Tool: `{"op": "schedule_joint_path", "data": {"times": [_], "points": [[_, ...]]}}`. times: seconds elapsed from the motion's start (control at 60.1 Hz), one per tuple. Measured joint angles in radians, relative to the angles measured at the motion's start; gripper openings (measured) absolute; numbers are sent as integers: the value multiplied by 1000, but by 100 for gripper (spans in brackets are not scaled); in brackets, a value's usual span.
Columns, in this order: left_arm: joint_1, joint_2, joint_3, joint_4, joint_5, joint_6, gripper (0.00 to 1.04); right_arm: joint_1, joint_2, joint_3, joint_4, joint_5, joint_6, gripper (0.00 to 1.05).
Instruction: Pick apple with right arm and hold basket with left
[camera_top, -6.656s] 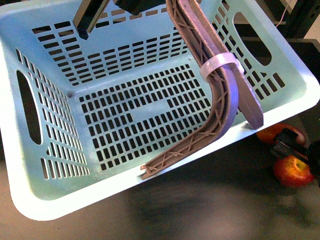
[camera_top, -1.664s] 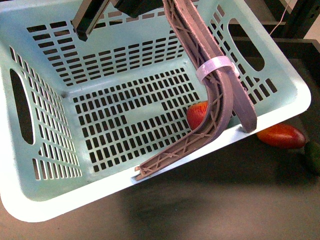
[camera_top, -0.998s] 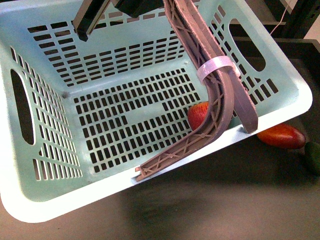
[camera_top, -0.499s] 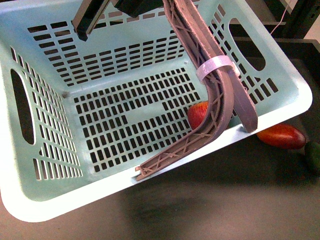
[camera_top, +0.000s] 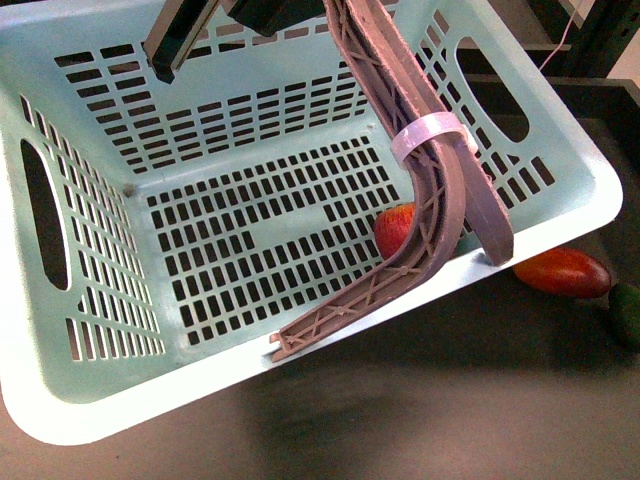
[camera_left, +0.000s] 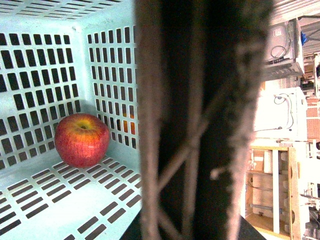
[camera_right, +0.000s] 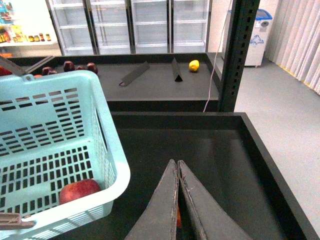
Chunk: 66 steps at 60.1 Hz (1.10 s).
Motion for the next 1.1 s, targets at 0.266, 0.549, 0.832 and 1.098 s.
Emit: {"op": "schedule_joint_path", "data": {"times": [0.266, 0.549, 0.832, 1.098], "points": [[0, 2, 0, 0, 1, 1, 5, 0, -3, 0, -3, 0, -2, 18], [0, 2, 0, 0, 1, 0, 5, 0, -4, 0, -3, 0, -2, 67], [-23, 5, -43, 166, -192, -102, 5, 0, -4, 0, -3, 0, -2, 96], [40, 11, -55, 287, -475, -273, 5, 0, -5, 0, -3, 0, -2, 96]]}}
